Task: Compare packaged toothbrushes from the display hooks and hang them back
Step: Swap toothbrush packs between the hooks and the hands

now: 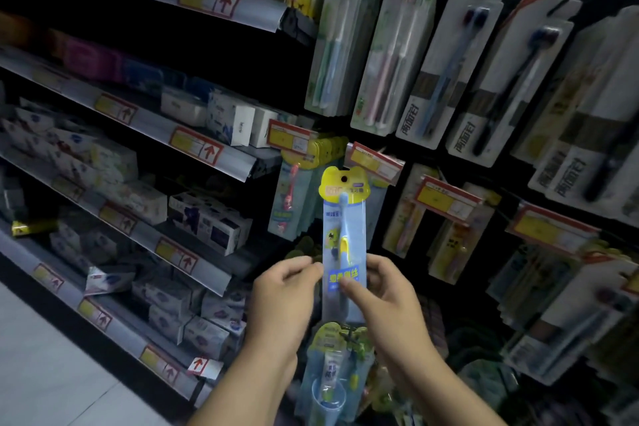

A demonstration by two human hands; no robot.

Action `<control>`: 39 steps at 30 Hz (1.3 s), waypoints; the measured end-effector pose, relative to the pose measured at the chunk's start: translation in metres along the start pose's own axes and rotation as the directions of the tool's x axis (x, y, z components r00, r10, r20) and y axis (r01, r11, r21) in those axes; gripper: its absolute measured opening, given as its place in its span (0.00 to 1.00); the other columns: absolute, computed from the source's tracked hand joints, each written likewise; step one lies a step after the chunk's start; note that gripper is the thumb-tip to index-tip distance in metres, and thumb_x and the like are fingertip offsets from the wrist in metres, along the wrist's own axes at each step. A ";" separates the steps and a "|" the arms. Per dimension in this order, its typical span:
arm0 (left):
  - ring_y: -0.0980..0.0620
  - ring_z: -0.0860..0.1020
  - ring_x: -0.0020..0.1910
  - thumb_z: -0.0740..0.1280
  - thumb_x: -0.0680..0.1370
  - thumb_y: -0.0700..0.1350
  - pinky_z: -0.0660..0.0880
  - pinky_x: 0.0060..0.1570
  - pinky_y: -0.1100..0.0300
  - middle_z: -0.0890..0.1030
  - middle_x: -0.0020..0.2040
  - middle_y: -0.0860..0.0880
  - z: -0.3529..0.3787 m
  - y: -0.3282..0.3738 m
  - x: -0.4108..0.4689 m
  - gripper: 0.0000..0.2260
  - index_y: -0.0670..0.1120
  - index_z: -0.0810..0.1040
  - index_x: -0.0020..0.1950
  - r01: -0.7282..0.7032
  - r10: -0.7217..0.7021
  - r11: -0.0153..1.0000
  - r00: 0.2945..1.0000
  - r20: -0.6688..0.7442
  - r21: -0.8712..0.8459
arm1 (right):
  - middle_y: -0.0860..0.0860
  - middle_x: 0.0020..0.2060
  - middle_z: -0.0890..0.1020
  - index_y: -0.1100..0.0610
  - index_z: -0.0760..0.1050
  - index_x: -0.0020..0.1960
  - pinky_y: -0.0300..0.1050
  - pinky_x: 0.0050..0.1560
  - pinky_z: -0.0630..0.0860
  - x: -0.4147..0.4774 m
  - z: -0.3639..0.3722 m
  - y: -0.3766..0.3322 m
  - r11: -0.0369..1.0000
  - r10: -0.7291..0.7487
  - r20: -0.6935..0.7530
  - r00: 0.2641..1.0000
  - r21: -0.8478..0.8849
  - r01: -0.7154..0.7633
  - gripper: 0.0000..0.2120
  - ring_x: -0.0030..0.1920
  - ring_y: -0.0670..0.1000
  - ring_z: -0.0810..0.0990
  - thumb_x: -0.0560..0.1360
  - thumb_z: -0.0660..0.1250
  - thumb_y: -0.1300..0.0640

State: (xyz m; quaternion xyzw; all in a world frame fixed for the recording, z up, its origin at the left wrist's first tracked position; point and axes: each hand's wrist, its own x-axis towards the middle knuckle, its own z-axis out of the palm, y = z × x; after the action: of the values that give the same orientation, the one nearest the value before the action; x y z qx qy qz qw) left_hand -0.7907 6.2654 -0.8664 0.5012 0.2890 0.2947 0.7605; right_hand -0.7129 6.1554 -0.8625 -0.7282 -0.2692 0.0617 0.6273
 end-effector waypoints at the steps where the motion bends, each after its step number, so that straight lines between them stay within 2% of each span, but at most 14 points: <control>1: 0.54 0.81 0.44 0.72 0.79 0.41 0.77 0.49 0.56 0.86 0.50 0.48 0.000 0.000 0.002 0.05 0.48 0.85 0.54 0.001 -0.001 1.000 1.000 -0.010 0.004 | 0.50 0.47 0.88 0.54 0.80 0.56 0.42 0.46 0.82 0.002 -0.002 0.001 1.000 -0.009 -0.024 1.000 -0.019 0.009 0.10 0.48 0.50 0.87 0.78 0.72 0.66; 3: 0.50 0.80 0.47 0.72 0.78 0.41 0.75 0.51 0.53 0.86 0.53 0.45 -0.001 -0.001 0.004 0.05 0.48 0.84 0.53 0.000 0.000 1.000 1.000 -0.021 -0.005 | 0.49 0.46 0.88 0.54 0.79 0.55 0.41 0.45 0.81 0.004 -0.004 0.003 0.999 -0.024 -0.049 0.998 -0.045 0.022 0.10 0.47 0.49 0.87 0.78 0.71 0.66; 6: 0.48 0.79 0.45 0.71 0.78 0.40 0.74 0.47 0.52 0.85 0.50 0.45 -0.003 0.000 0.005 0.05 0.49 0.83 0.51 -0.001 0.000 1.000 0.999 -0.037 -0.014 | 0.48 0.46 0.87 0.53 0.79 0.55 0.42 0.46 0.81 0.003 -0.004 0.007 1.000 -0.017 -0.070 0.997 -0.027 0.015 0.10 0.47 0.47 0.86 0.78 0.71 0.66; 8: 0.48 0.80 0.43 0.71 0.78 0.40 0.74 0.45 0.52 0.85 0.48 0.45 -0.005 -0.001 0.006 0.05 0.49 0.82 0.51 -0.001 0.000 1.000 0.999 -0.045 -0.011 | 0.48 0.46 0.87 0.52 0.79 0.55 0.48 0.48 0.83 0.003 -0.005 0.014 0.999 0.006 -0.088 0.996 -0.039 -0.009 0.10 0.47 0.48 0.86 0.78 0.71 0.65; 10: 0.49 0.80 0.41 0.70 0.78 0.39 0.75 0.44 0.53 0.84 0.46 0.46 -0.007 0.001 0.006 0.05 0.48 0.82 0.52 0.006 -0.006 1.000 0.999 -0.043 0.002 | 0.49 0.47 0.87 0.51 0.79 0.54 0.57 0.54 0.83 0.002 -0.005 0.019 0.996 0.043 -0.057 0.997 -0.073 -0.047 0.09 0.49 0.50 0.86 0.78 0.71 0.64; 12: 0.49 0.80 0.40 0.70 0.79 0.39 0.76 0.43 0.53 0.85 0.45 0.47 -0.009 0.003 0.005 0.05 0.47 0.82 0.52 0.010 -0.010 1.000 1.000 -0.024 0.015 | 0.49 0.48 0.87 0.50 0.79 0.54 0.62 0.57 0.81 -0.001 -0.001 0.024 0.992 0.058 -0.027 0.998 -0.106 -0.060 0.10 0.50 0.51 0.86 0.79 0.71 0.64; 16: 0.50 0.82 0.43 0.71 0.78 0.41 0.77 0.46 0.54 0.85 0.45 0.49 -0.012 0.006 0.003 0.05 0.51 0.82 0.51 -0.044 0.044 0.989 0.999 -0.002 0.140 | 0.48 0.50 0.86 0.48 0.77 0.57 0.57 0.53 0.84 0.006 -0.002 0.020 0.996 -0.005 -0.108 0.994 -0.090 -0.005 0.09 0.48 0.47 0.86 0.80 0.70 0.61; 21: 0.56 0.81 0.42 0.72 0.78 0.45 0.73 0.39 0.58 0.84 0.45 0.56 -0.016 0.011 0.000 0.07 0.54 0.80 0.55 -0.159 0.161 0.932 0.987 0.023 0.326 | 0.48 0.51 0.85 0.49 0.76 0.56 0.49 0.49 0.83 0.024 -0.006 0.008 0.992 -0.017 -0.111 0.994 -0.128 0.002 0.07 0.48 0.46 0.85 0.81 0.69 0.59; 24: 0.58 0.81 0.48 0.72 0.78 0.49 0.74 0.42 0.61 0.82 0.52 0.58 -0.017 0.013 0.000 0.11 0.56 0.78 0.59 -0.226 0.223 0.867 0.973 0.061 0.445 | 0.47 0.52 0.84 0.50 0.75 0.58 0.44 0.48 0.81 0.030 -0.007 0.006 0.986 -0.015 -0.108 0.994 -0.166 -0.003 0.07 0.49 0.45 0.84 0.81 0.69 0.58; 29: 0.53 0.75 0.63 0.70 0.78 0.55 0.75 0.62 0.50 0.76 0.64 0.57 -0.019 0.014 -0.002 0.20 0.59 0.72 0.69 -0.365 0.378 0.641 0.916 0.137 0.675 | 0.46 0.53 0.84 0.48 0.74 0.58 0.51 0.54 0.82 0.033 -0.007 0.010 0.990 0.029 -0.132 0.991 -0.131 -0.047 0.08 0.52 0.46 0.84 0.82 0.68 0.58; 31: 0.52 0.74 0.65 0.68 0.78 0.57 0.74 0.64 0.46 0.75 0.67 0.57 -0.019 0.016 -0.004 0.22 0.59 0.70 0.71 -0.398 0.414 0.568 0.895 0.168 0.720 | 0.47 0.52 0.84 0.48 0.75 0.56 0.51 0.54 0.82 0.039 -0.006 0.010 0.992 0.038 -0.160 0.986 -0.117 -0.057 0.07 0.52 0.47 0.84 0.82 0.68 0.58; 34: 0.51 0.73 0.66 0.68 0.78 0.58 0.72 0.66 0.47 0.74 0.69 0.56 -0.018 0.017 -0.005 0.24 0.59 0.68 0.73 -0.418 0.437 0.515 0.879 0.191 0.748 | 0.50 0.50 0.85 0.51 0.75 0.56 0.49 0.47 0.82 0.055 -0.003 0.010 0.989 0.054 -0.195 0.979 -0.123 -0.079 0.03 0.49 0.49 0.85 0.83 0.67 0.58; 37: 0.50 0.72 0.68 0.67 0.79 0.59 0.70 0.68 0.48 0.73 0.71 0.56 -0.017 0.015 -0.003 0.25 0.59 0.66 0.75 -0.429 0.451 0.468 0.868 0.209 0.773 | 0.52 0.49 0.84 0.55 0.73 0.57 0.45 0.39 0.78 0.077 0.002 0.011 0.987 0.118 -0.240 0.964 -0.079 -0.141 0.03 0.45 0.51 0.84 0.84 0.64 0.58; 39: 0.50 0.71 0.69 0.66 0.79 0.59 0.68 0.69 0.49 0.72 0.72 0.57 -0.017 0.014 -0.002 0.26 0.59 0.65 0.75 -0.432 0.458 0.438 0.862 0.218 0.789 | 0.52 0.49 0.81 0.57 0.71 0.59 0.45 0.38 0.75 0.090 0.005 0.010 0.975 0.126 -0.258 0.958 -0.146 -0.168 0.05 0.44 0.51 0.81 0.85 0.63 0.56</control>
State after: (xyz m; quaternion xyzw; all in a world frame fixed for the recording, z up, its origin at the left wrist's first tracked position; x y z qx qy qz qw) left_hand -0.8062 6.2788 -0.8583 0.8470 0.2601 0.3233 0.3324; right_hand -0.6351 6.2011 -0.8510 -0.7980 -0.1383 -0.0054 0.5866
